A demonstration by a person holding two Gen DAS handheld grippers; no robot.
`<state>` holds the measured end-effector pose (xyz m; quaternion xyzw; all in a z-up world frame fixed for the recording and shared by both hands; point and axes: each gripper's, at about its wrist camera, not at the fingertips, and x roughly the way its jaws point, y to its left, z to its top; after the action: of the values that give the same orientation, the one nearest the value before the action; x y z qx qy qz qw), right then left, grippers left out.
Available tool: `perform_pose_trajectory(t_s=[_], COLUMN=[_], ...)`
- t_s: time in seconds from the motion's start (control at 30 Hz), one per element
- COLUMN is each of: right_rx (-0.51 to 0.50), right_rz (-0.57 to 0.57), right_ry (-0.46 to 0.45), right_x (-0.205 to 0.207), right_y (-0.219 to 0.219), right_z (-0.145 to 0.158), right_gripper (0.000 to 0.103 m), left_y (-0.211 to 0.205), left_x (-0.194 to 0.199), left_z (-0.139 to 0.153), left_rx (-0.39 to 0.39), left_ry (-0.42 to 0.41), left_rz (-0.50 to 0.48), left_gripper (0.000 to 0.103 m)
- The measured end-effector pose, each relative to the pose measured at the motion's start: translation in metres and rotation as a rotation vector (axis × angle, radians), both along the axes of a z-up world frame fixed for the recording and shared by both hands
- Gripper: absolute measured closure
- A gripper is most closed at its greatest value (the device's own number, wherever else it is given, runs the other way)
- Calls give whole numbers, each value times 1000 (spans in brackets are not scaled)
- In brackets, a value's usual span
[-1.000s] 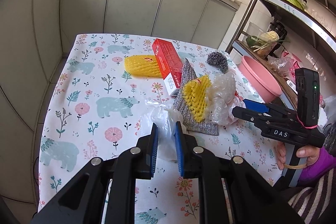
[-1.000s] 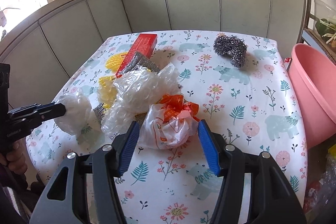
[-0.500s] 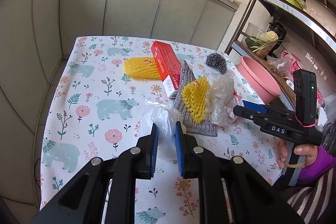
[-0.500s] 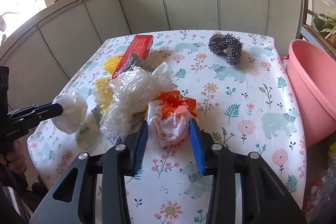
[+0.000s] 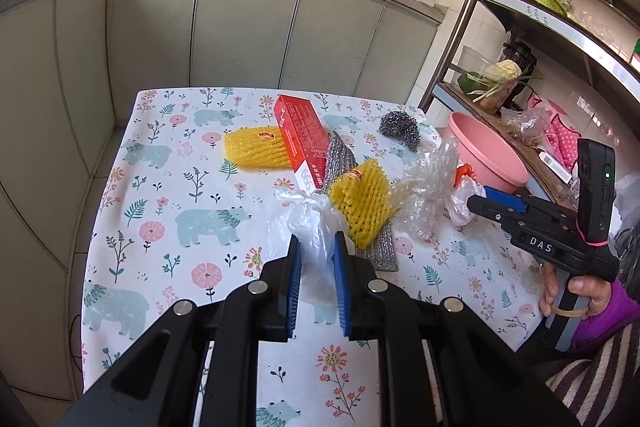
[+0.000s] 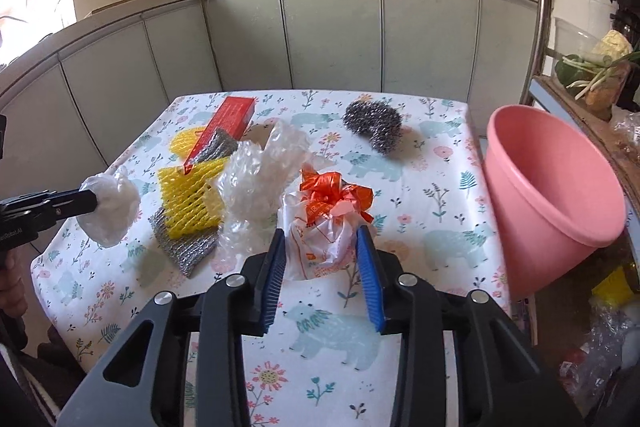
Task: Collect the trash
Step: 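Carry the clear bag and white ribboned bag over the pink bucket with both grippers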
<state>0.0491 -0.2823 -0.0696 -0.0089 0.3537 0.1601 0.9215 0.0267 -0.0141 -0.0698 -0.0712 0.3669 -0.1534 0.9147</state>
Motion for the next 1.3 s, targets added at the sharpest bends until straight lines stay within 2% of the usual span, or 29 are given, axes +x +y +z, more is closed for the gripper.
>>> perform_pose_trajectory(t_s=[0.2,0.5,0.93,1.3], right_rx=[36,88,131,120], right_rz=[-24,-61,-162,-275], right_ry=[-60,-129,-187,-244], right_x=[-1,-6,-12,-15], right_y=[-17,-38,-81,-120], right_z=[20,45,62,64], right_gripper=[67,67,67,67], left_y=[-7,-17,-49,-118], left_x=[-1,2,21,58], left_z=[7,34,67,93], left_rx=[10,9,-2,-69], left_ry=[-19,-99,-196,-262], left_rz=[-13,-21,-66,-182], left_gripper=[89,89,89,88])
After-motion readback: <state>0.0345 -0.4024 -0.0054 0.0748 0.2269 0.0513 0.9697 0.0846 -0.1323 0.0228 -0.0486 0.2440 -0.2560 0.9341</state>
